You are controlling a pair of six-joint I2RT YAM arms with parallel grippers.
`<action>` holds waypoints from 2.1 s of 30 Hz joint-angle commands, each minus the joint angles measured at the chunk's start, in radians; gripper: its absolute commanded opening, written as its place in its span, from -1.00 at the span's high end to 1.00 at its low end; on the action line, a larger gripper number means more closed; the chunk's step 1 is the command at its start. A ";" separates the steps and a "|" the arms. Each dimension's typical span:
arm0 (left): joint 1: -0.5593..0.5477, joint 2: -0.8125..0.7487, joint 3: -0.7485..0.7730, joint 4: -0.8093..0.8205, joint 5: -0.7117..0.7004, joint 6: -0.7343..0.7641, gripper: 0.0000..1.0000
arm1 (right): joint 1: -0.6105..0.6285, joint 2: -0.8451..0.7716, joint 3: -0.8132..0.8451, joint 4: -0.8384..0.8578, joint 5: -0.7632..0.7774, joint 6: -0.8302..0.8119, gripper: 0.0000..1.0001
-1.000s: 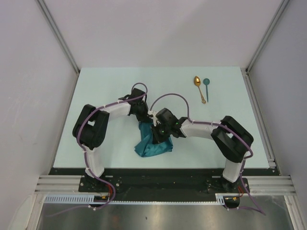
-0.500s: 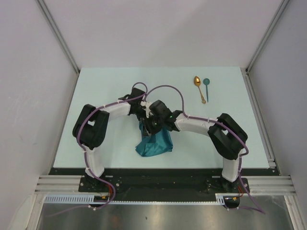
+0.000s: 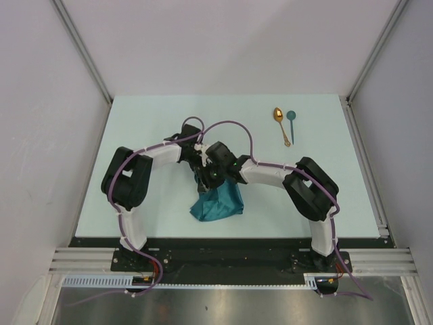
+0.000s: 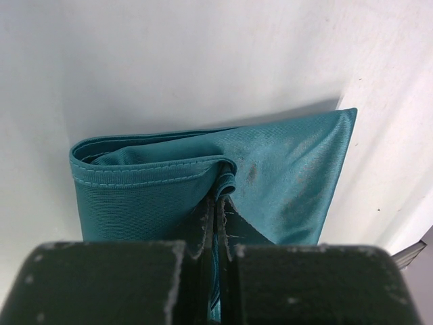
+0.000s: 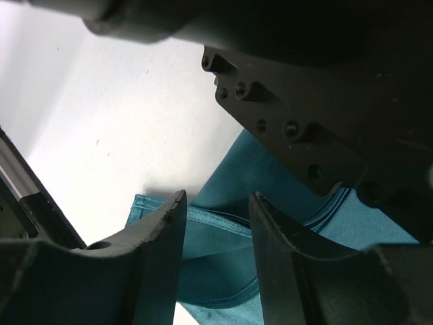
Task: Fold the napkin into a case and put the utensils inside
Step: Fold the lower triangle-folded napkin at the center of the board.
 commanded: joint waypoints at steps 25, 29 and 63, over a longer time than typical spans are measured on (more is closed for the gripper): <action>-0.042 -0.028 -0.016 0.061 0.058 0.021 0.99 | -0.035 -0.248 -0.219 0.124 -0.105 0.034 0.13; -0.042 -0.036 -0.028 0.061 0.058 0.023 1.00 | -0.025 -0.146 -0.162 0.133 -0.067 0.006 0.09; -0.042 -0.031 -0.041 0.084 0.075 0.012 1.00 | 0.024 -0.099 -0.139 0.067 -0.042 -0.028 0.18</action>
